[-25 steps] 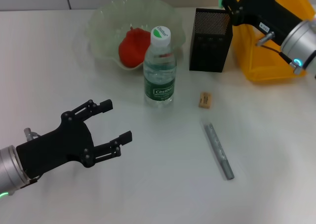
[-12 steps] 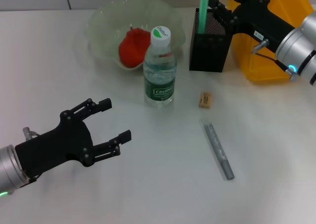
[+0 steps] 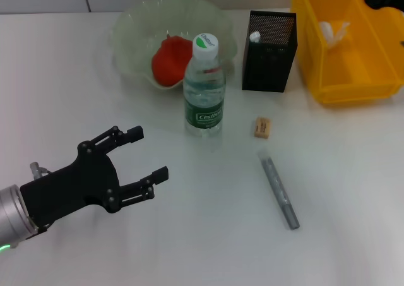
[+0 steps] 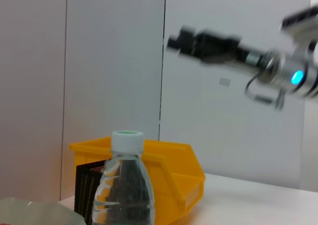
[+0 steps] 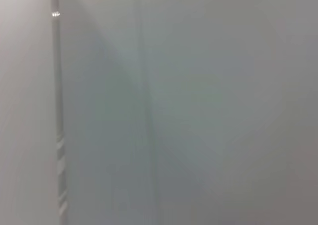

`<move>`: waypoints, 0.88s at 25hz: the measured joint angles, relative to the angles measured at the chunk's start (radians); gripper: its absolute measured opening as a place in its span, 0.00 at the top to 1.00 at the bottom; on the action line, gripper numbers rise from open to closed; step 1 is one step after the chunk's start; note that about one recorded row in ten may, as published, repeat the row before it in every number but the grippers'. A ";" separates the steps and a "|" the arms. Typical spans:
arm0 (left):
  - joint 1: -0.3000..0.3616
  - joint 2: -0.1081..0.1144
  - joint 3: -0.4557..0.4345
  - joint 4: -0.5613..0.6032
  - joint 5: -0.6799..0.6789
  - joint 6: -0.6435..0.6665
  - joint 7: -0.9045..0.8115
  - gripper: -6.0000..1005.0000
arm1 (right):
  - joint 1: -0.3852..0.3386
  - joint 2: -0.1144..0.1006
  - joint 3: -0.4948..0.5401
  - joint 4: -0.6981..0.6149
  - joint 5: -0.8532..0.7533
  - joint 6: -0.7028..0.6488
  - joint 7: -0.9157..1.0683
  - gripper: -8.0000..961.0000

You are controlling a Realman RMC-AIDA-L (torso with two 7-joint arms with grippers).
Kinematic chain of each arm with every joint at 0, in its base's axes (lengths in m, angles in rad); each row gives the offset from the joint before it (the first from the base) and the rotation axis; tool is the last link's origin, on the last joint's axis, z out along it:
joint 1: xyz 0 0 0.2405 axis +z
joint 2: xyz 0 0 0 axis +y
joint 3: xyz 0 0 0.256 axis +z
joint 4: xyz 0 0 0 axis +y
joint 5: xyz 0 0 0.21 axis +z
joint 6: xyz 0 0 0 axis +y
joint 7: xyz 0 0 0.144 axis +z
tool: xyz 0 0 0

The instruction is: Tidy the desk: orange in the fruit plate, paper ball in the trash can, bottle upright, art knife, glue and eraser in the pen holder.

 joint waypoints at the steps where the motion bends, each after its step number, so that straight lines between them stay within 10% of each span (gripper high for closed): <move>1: 0.000 0.000 0.000 0.000 0.000 0.000 0.000 0.15 | -0.021 0.002 0.013 -0.089 -0.085 0.004 0.091 0.38; 4: -0.002 0.001 0.001 0.000 0.000 -0.001 -0.003 0.15 | -0.020 -0.002 0.078 -0.396 -0.490 -0.026 0.537 0.30; 9: -0.003 0.001 0.004 0.000 0.000 -0.001 -0.008 0.15 | 0.206 -0.010 0.140 -0.667 -1.220 -0.383 1.249 0.22; 14: -0.008 0.000 0.004 0.000 0.000 -0.001 -0.008 0.15 | 0.415 -0.005 0.034 -0.565 -1.575 -0.584 1.491 0.14; 22: -0.010 0.000 0.004 0.000 0.000 -0.001 -0.009 0.15 | 0.500 -0.003 -0.182 -0.297 -1.670 -0.428 1.525 0.13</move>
